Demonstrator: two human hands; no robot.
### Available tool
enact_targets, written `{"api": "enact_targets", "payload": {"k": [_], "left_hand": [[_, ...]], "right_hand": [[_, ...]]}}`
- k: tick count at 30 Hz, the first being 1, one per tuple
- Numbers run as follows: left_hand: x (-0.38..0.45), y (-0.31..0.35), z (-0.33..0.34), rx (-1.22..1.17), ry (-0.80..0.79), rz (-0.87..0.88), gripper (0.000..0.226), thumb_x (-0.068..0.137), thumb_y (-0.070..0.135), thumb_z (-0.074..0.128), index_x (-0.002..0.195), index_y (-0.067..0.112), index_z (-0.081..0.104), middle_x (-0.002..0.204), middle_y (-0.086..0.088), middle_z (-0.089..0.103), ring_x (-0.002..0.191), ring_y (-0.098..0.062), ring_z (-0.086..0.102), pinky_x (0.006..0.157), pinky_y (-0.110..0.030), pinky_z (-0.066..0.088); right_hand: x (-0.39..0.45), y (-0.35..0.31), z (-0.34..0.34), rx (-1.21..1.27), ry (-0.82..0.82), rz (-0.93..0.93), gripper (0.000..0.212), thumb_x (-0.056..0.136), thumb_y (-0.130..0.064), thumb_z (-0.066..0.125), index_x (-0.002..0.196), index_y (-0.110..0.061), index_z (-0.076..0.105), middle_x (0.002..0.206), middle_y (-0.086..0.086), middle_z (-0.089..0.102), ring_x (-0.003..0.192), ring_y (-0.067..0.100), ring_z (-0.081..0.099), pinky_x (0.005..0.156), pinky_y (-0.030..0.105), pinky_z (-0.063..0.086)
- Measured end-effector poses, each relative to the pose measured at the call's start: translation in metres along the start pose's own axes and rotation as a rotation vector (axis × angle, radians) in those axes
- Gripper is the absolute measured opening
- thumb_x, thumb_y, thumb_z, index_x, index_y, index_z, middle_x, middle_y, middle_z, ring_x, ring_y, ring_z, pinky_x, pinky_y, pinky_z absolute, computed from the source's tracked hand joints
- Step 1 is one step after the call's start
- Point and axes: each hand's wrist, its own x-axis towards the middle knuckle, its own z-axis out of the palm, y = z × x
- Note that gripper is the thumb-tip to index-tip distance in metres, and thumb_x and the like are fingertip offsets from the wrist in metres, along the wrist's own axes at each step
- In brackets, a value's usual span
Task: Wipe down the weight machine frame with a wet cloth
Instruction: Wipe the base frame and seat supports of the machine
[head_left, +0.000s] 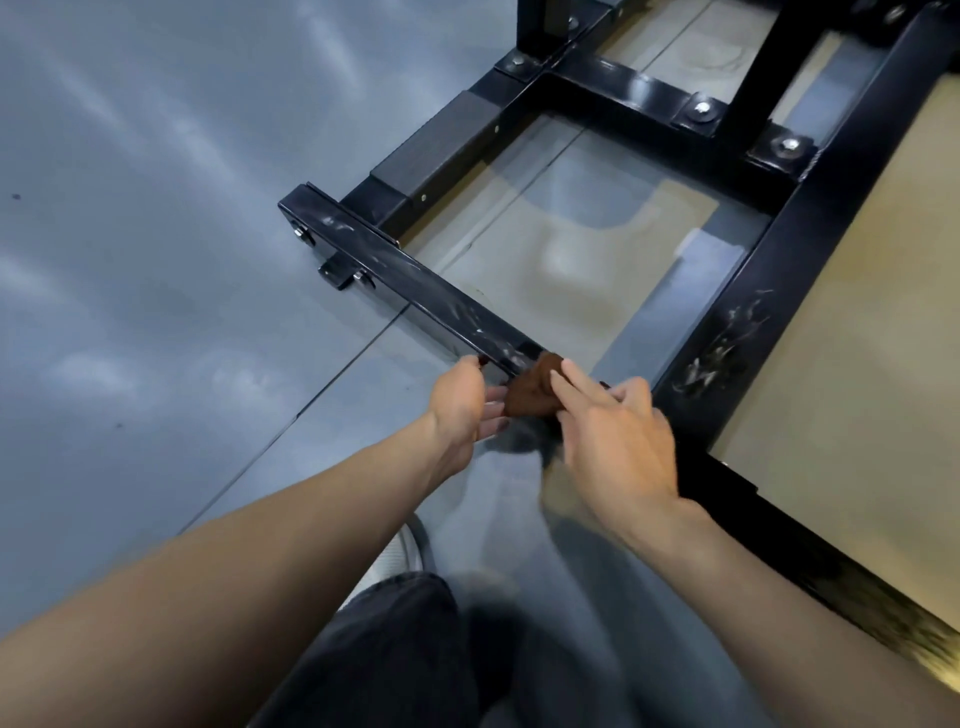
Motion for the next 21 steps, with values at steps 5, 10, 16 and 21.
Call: {"api": "enact_targets", "payload": {"k": [5, 10, 16, 21], "left_hand": [[0.004, 0.005, -0.012, 0.031, -0.044, -0.001, 0.025, 0.109, 0.033, 0.039, 0.123, 0.018, 0.054, 0.108, -0.006, 0.067, 0.104, -0.031, 0.071, 0.098, -0.051, 0.057], [0.014, 0.016, -0.019, 0.012, -0.012, 0.041, 0.029, 0.109, 0.032, 0.037, 0.121, 0.013, 0.055, 0.102, -0.005, 0.068, 0.099, -0.028, 0.07, 0.095, -0.044, 0.058], [0.014, 0.017, -0.027, 0.026, -0.017, 0.038, 0.031, 0.109, 0.038, 0.03, 0.095, 0.029, 0.056, 0.103, -0.009, 0.072, 0.104, -0.033, 0.071, 0.097, -0.044, 0.056], [0.015, 0.021, -0.026, 0.014, -0.03, 0.024, 0.027, 0.107, 0.039, 0.033, 0.117, 0.022, 0.051, 0.115, -0.014, 0.07, 0.104, -0.031, 0.071, 0.088, -0.04, 0.059]], "right_hand": [[-0.041, 0.029, 0.003, 0.039, 0.149, 0.133, 0.053, 0.08, -0.011, 0.08, 0.126, -0.034, 0.069, 0.134, -0.015, 0.065, 0.085, 0.027, 0.052, 0.07, 0.043, 0.055], [0.008, -0.013, 0.008, 0.018, 0.192, 0.025, 0.05, 0.08, -0.008, 0.074, 0.121, -0.035, 0.067, 0.138, -0.021, 0.051, 0.089, 0.03, 0.048, 0.074, 0.037, 0.039], [0.051, -0.038, 0.032, 0.018, 0.07, -0.035, 0.042, 0.094, -0.017, 0.062, 0.13, -0.036, 0.055, 0.151, -0.023, 0.045, 0.103, 0.028, 0.042, 0.081, 0.039, 0.038], [-0.005, 0.005, 0.023, -0.02, 0.203, 0.041, 0.056, 0.084, -0.016, 0.077, 0.137, -0.028, 0.064, 0.147, -0.013, 0.057, 0.097, 0.031, 0.05, 0.08, 0.046, 0.049]]}}
